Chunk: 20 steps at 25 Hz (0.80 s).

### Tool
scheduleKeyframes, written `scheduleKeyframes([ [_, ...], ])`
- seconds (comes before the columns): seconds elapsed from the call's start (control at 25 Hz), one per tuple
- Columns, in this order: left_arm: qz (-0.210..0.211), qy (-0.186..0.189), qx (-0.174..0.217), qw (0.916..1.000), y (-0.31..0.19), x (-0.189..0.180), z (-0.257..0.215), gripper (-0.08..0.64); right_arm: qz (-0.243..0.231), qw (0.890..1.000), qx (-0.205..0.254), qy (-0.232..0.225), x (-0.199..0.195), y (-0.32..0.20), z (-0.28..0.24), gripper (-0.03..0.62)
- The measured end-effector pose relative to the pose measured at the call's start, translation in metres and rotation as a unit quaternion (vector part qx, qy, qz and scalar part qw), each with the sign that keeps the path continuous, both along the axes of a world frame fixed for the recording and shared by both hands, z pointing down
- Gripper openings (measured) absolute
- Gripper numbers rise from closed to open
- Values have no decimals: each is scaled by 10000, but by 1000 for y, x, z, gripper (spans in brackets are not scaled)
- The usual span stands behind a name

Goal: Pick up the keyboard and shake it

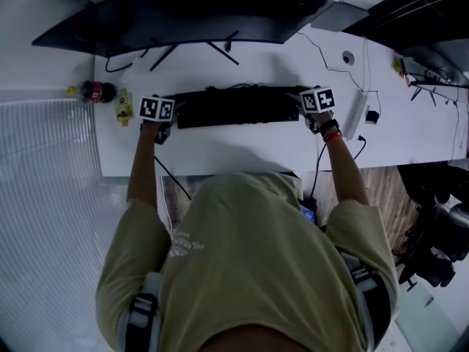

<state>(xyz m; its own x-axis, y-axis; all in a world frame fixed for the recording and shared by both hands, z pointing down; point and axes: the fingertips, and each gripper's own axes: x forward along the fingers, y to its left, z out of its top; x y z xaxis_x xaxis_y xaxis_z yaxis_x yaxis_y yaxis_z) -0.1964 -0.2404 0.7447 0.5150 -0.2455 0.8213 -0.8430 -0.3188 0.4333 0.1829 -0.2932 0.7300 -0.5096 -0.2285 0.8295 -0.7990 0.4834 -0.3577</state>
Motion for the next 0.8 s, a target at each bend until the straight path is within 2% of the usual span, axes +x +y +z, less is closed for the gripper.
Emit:
scheduleKeyframes([
  [0.2,21,-31,-42,10000,0,2,1,238,40,10000,-57,7,1,2,1,261],
  [0.48,143,-240,-612,9977,-1,2,2,239,-113,9994,-315,-21,-2,2,3,252],
  [0.8,125,-137,-616,9979,-1,2,2,237,84,9991,-416,-91,-2,1,5,250],
])
